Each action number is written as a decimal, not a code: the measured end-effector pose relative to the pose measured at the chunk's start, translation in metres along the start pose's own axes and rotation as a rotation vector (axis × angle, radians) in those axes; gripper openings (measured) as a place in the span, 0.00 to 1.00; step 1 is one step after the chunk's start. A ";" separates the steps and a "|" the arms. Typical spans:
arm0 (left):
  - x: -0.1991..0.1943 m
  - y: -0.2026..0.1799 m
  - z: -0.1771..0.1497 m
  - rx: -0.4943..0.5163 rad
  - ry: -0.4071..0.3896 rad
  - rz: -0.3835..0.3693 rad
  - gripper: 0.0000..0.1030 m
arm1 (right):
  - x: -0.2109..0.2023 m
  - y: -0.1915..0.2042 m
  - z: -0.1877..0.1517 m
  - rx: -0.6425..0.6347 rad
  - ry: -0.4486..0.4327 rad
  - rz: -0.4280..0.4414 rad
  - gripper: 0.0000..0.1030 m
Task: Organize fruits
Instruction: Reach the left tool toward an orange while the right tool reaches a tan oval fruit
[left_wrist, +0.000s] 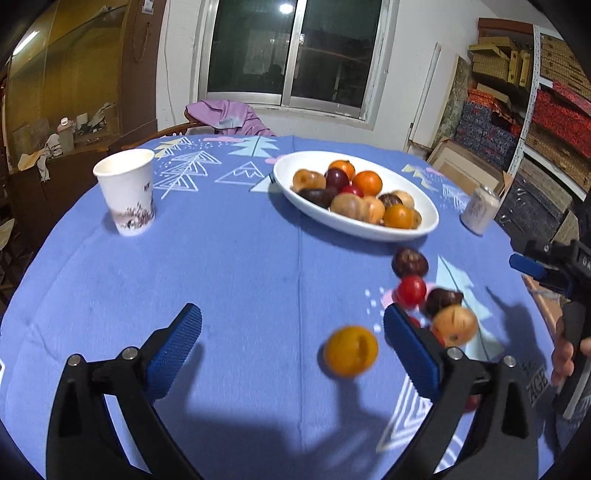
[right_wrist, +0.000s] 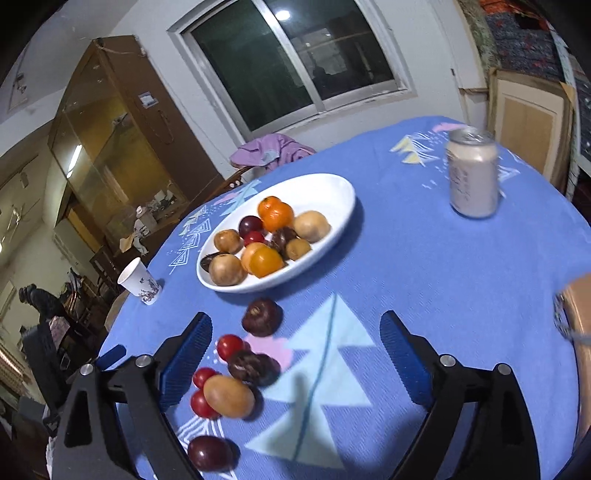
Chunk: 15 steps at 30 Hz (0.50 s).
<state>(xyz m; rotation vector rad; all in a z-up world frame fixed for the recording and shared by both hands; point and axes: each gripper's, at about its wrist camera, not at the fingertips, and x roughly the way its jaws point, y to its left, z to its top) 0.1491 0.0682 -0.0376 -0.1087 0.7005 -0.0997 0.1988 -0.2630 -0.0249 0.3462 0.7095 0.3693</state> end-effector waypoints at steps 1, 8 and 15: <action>-0.004 -0.003 -0.004 0.015 -0.007 -0.001 0.94 | -0.003 -0.002 -0.001 0.011 -0.003 0.007 0.90; 0.003 -0.036 -0.021 0.200 0.026 0.065 0.96 | -0.005 0.003 -0.006 -0.010 0.007 0.020 0.92; 0.023 -0.022 -0.014 0.135 0.114 0.086 0.96 | -0.003 0.008 -0.010 -0.036 0.024 0.019 0.92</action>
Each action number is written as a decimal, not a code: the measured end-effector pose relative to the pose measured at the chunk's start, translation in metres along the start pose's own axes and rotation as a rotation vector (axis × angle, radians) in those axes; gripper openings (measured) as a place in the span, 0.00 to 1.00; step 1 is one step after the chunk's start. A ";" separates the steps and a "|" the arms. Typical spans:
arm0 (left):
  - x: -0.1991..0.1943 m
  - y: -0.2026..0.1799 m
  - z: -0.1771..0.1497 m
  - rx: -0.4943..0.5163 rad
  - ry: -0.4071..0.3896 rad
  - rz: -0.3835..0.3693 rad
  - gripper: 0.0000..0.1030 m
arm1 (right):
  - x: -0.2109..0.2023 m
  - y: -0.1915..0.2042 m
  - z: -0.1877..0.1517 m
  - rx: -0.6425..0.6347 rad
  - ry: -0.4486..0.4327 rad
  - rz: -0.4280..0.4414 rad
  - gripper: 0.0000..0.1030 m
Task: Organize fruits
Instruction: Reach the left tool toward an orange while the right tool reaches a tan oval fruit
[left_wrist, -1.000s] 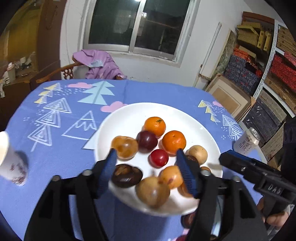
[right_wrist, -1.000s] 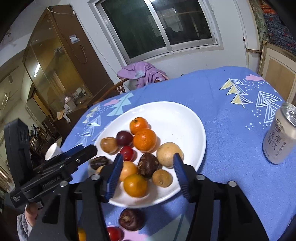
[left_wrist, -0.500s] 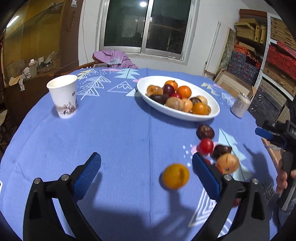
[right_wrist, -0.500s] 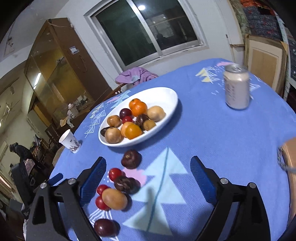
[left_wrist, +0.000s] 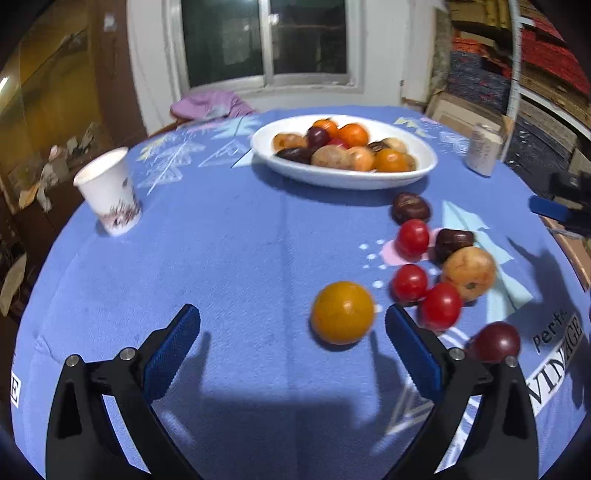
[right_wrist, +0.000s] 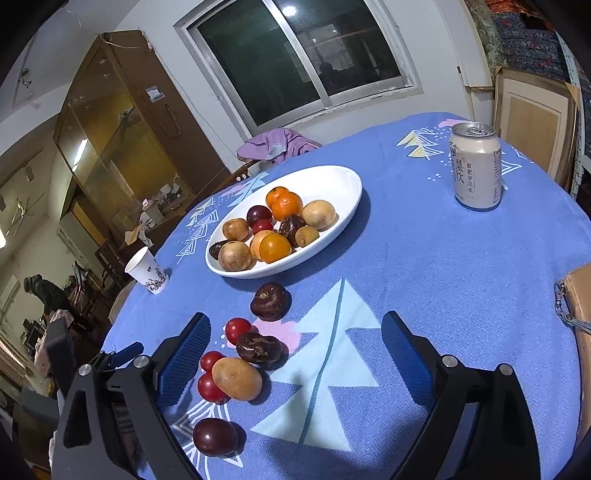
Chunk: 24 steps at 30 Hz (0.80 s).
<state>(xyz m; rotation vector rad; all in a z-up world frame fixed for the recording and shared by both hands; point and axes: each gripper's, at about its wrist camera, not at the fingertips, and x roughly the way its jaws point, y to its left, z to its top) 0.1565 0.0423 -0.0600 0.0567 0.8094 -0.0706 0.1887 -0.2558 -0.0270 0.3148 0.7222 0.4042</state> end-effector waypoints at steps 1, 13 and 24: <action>0.004 0.006 0.000 -0.028 0.019 -0.024 0.96 | 0.001 0.001 -0.001 -0.007 0.004 -0.002 0.92; 0.010 0.012 0.001 -0.028 0.042 -0.041 0.96 | 0.043 0.014 -0.025 0.002 0.286 0.211 0.86; 0.020 0.008 0.001 -0.026 0.094 -0.008 0.96 | 0.052 0.020 -0.040 0.061 0.339 0.287 0.59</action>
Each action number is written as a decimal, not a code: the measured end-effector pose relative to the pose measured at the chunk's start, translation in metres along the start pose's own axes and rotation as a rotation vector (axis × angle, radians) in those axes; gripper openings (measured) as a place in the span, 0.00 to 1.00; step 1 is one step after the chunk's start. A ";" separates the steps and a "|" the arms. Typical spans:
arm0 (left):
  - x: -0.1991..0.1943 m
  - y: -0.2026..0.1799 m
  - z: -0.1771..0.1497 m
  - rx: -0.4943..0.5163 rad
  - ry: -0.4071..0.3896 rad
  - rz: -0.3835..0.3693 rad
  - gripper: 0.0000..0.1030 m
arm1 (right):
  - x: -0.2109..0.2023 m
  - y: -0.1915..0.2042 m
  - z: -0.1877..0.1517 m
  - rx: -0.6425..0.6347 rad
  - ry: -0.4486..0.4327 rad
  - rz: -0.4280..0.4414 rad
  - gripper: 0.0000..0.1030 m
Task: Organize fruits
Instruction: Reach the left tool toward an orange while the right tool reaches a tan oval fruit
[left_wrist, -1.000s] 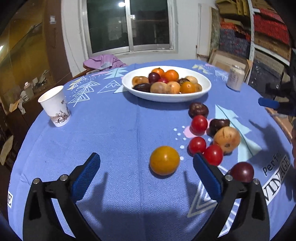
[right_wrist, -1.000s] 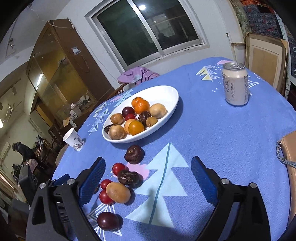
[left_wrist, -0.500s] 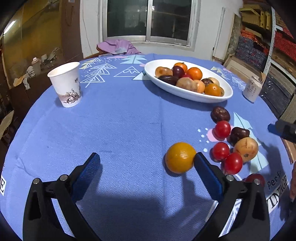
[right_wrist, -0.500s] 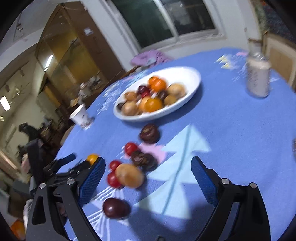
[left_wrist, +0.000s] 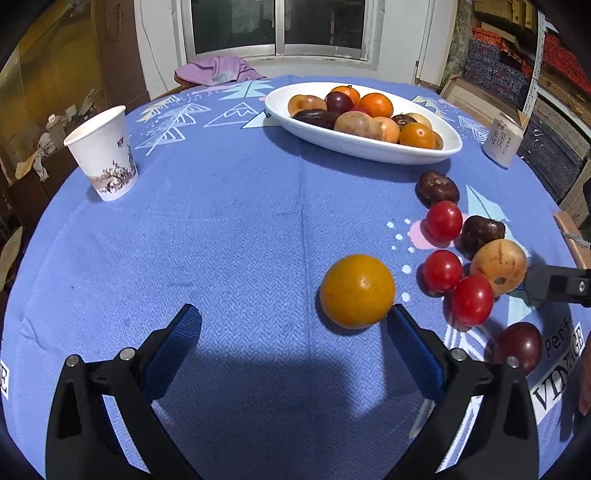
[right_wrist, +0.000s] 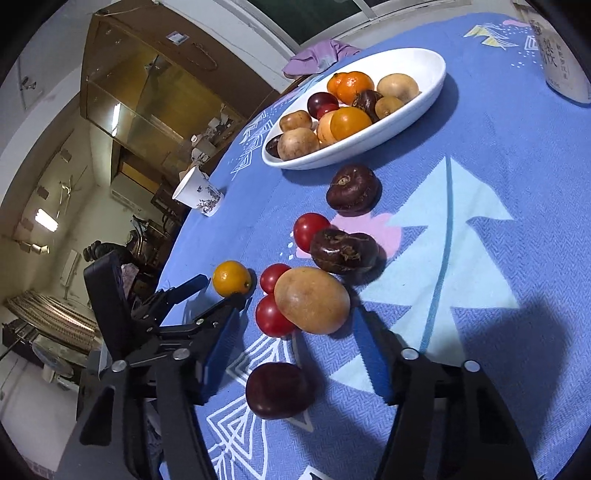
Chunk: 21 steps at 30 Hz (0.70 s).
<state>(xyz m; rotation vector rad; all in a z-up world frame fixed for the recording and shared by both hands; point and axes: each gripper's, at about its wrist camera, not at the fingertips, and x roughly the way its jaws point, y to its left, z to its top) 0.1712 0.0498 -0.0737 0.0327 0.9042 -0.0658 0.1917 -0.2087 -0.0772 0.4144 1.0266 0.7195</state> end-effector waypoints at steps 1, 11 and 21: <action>-0.002 -0.002 0.000 0.012 -0.014 -0.001 0.96 | 0.001 0.002 0.000 -0.008 -0.008 -0.013 0.57; -0.009 -0.022 0.007 0.101 -0.073 -0.006 0.96 | 0.013 0.002 0.003 -0.003 -0.015 -0.038 0.48; -0.005 -0.022 0.009 0.096 -0.056 -0.107 0.41 | 0.016 0.005 0.005 -0.045 -0.023 -0.080 0.42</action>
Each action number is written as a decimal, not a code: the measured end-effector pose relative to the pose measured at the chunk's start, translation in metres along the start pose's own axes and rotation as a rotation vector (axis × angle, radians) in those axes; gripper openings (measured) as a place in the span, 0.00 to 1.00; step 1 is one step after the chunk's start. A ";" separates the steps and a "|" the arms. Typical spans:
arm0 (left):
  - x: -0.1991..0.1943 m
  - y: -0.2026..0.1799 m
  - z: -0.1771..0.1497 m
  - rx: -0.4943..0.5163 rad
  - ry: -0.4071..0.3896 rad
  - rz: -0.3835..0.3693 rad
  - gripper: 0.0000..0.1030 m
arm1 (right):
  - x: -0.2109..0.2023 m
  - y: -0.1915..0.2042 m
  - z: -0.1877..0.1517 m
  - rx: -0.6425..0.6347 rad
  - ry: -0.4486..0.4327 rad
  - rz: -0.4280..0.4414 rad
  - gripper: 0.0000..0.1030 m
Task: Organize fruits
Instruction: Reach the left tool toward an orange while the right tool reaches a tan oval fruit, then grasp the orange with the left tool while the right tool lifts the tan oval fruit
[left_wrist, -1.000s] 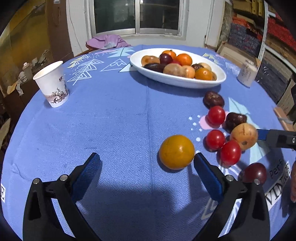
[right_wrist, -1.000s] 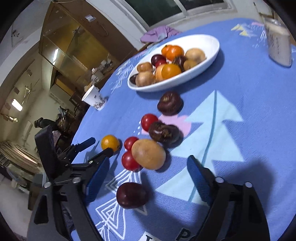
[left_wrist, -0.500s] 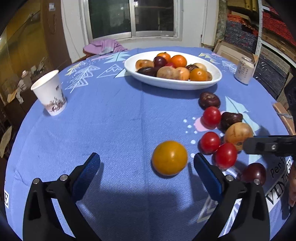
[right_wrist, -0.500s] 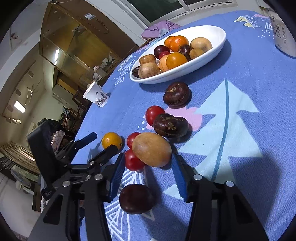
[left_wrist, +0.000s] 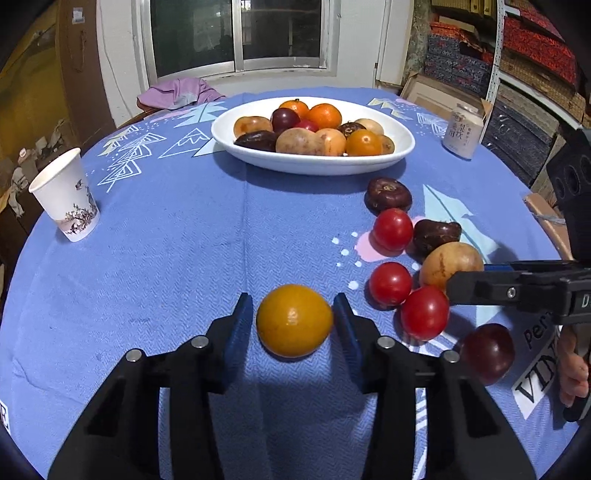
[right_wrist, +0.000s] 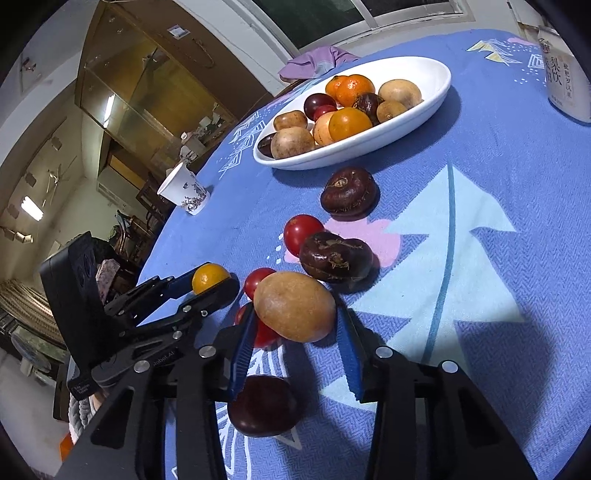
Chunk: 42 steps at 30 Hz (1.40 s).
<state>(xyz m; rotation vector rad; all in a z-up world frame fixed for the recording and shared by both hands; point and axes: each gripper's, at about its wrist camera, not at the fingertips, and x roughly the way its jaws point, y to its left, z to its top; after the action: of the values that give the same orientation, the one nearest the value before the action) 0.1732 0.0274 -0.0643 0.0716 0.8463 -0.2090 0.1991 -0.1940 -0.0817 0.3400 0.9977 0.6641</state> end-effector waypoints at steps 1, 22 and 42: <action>-0.002 0.001 0.000 -0.005 -0.007 -0.009 0.39 | 0.000 0.000 0.000 0.001 0.000 0.001 0.42; -0.035 0.003 0.023 -0.045 -0.117 -0.038 0.38 | -0.056 0.019 0.014 -0.077 -0.181 -0.007 0.41; -0.013 0.004 0.007 0.014 -0.018 -0.016 0.58 | -0.059 -0.001 0.079 -0.016 -0.242 -0.043 0.41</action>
<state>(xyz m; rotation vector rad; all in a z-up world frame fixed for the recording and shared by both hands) 0.1704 0.0322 -0.0498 0.0759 0.8275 -0.2305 0.2455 -0.2309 -0.0031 0.3738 0.7669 0.5766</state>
